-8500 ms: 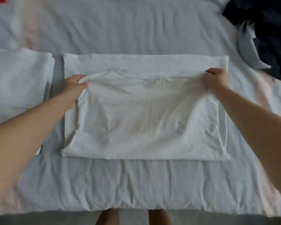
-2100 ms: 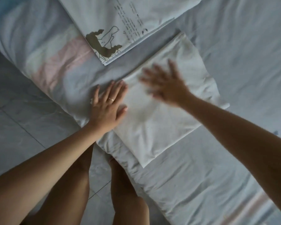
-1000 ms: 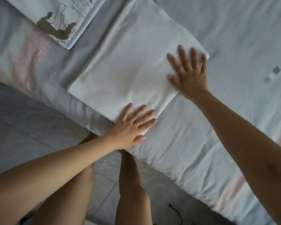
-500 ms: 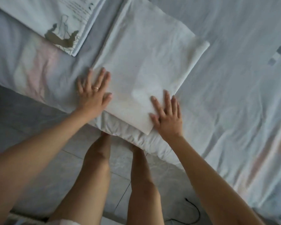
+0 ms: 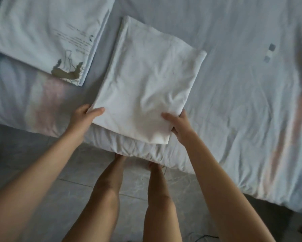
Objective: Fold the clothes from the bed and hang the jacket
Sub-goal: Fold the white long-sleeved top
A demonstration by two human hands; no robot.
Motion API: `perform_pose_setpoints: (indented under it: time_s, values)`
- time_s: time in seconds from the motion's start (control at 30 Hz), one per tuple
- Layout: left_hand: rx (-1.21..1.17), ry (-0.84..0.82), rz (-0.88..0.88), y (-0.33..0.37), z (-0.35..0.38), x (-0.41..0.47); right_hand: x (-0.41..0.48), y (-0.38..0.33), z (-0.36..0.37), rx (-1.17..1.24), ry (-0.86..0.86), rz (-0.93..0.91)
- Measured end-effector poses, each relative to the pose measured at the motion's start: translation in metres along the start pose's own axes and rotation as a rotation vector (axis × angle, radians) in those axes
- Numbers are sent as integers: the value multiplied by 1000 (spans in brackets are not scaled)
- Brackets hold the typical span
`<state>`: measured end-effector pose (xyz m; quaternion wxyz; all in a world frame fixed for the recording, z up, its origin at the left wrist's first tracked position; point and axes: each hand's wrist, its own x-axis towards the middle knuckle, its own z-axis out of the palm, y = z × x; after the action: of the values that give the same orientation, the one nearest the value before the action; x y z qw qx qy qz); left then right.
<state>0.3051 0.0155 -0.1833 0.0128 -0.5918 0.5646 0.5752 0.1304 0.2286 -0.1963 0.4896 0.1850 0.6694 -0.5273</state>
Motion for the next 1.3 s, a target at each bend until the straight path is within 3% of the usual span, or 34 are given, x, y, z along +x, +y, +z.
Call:
perform_pose_setpoints:
  time_s: [0.13, 0.3, 0.43, 0.53, 0.63, 0.73, 0.9, 1.03, 1.17, 1.3]
  values:
    - [-456, -195, -86, 59, -16, -6, -22, -46, 3, 207, -104, -12]
    - [-654, -331, 13, 163, -36, 1, -47, -127, 35, 329, -193, -102]
    - [-713, -350, 207, 257, -68, 2, -63, -207, 109, 310, -82, -510]
    - [-787, -281, 334, 298, -107, 10, -62, -240, 165, 413, -35, -700]
    - [-885, -191, 400, 290, -148, 30, -44, -236, 199, 504, -27, -772]
    - [-918, -41, 374, 247, -184, 73, -10, -199, 243, 371, 51, -689]
    - [-763, 299, -34, 123, -196, 164, 68, -103, 295, -37, 51, -292]
    - [-753, 257, -45, 77, -180, 189, 92, -88, 295, -176, 80, -275]
    - [-680, 283, 71, 72, -165, 177, 86, -91, 292, -207, 4, -225]
    - [-637, 338, 116, 75, -167, 181, 75, -91, 287, -277, -105, -288]
